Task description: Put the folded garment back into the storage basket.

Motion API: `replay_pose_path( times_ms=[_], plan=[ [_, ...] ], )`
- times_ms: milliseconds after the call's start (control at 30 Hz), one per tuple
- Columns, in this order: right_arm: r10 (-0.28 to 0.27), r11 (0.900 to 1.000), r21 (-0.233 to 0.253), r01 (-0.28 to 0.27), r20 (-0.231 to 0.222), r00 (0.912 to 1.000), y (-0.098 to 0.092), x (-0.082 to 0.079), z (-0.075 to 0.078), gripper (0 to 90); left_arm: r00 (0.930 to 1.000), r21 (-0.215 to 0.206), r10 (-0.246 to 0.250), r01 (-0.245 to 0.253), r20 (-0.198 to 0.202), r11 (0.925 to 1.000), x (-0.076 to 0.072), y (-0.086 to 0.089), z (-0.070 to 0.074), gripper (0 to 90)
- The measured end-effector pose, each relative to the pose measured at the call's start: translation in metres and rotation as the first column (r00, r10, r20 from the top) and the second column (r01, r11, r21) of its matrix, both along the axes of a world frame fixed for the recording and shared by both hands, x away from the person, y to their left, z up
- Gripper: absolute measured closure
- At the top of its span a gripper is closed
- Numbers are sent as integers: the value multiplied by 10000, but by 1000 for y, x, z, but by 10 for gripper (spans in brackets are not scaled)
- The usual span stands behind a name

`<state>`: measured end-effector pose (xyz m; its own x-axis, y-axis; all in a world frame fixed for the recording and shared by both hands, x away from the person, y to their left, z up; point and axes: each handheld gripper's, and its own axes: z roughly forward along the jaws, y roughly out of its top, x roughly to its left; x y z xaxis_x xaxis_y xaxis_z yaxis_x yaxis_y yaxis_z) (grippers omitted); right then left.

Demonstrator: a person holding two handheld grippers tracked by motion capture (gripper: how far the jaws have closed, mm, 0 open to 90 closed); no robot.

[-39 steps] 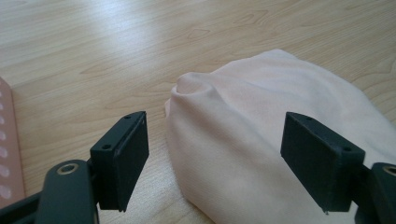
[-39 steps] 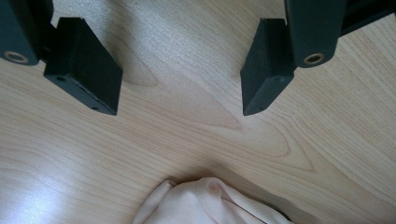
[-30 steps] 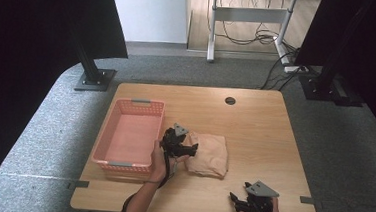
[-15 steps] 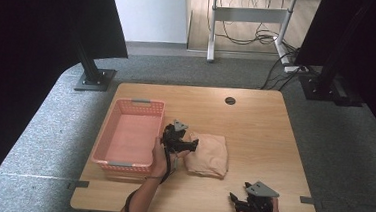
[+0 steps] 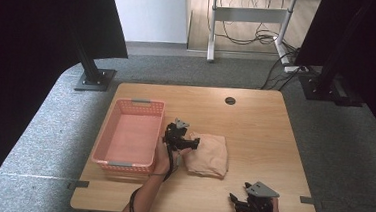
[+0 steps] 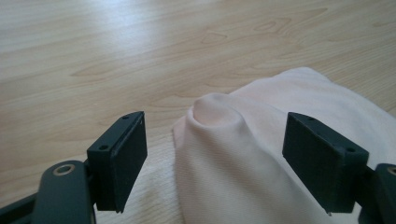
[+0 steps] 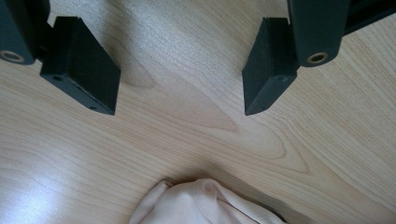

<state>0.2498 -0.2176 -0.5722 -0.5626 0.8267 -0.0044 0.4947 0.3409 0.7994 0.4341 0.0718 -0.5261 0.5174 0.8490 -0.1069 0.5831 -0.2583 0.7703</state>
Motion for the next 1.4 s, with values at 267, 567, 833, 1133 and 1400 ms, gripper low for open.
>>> replay_pose_path(
  times_ms=[267,567,833,1133,1400],
  plan=[
    [44,10000,2,-44,-4,10000,0,0,0,270,9985,90,172,-168,-513,9998,6,-5,-16,220],
    [114,9999,0,-114,-2,9999,0,0,0,264,9982,190,95,-83,-599,9998,7,-6,-23,226],
    [138,9999,5,-138,10,9999,1,0,0,261,9997,458,-104,115,-237,9989,2,-6,-31,231],
    [128,9999,-2,-128,15,9999,1,0,0,261,9992,390,-366,372,-171,9985,0,-5,-30,340],
    [184,9998,21,-184,-10,9998,3,0,0,262,9960,-255,-604,588,-663,9979,4,-5,-28,591]
  ],
)
